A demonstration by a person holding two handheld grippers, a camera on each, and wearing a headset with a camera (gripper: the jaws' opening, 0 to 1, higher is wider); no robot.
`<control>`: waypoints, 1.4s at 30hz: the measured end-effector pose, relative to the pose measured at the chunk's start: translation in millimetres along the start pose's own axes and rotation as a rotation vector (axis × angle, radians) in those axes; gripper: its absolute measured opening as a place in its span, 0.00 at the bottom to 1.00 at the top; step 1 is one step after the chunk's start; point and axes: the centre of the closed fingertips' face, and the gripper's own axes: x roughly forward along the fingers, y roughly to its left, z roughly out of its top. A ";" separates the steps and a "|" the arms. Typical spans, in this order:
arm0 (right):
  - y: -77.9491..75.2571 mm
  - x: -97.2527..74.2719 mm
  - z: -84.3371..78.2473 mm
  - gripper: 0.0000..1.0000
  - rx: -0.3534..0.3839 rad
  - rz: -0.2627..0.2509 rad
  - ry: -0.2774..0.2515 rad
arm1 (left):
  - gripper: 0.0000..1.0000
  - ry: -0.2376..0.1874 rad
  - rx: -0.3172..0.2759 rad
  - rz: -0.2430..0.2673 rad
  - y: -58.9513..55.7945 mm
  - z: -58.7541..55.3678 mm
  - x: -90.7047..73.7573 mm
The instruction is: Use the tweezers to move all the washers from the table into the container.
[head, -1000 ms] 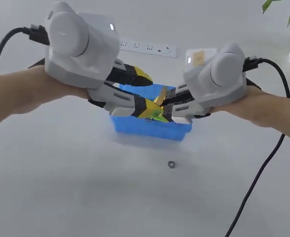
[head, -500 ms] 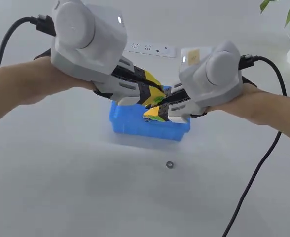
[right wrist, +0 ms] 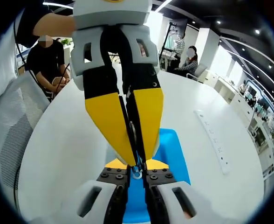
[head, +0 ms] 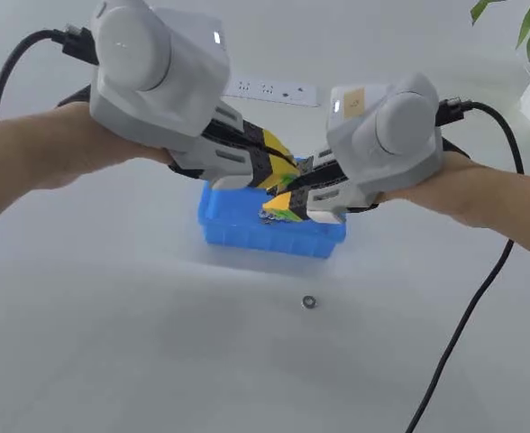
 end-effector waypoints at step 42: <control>-4.0 -54.3 3.1 0.36 0.176 -0.167 -0.158 | 0.05 -0.012 0.093 0.047 -4.5 43.3 -19.6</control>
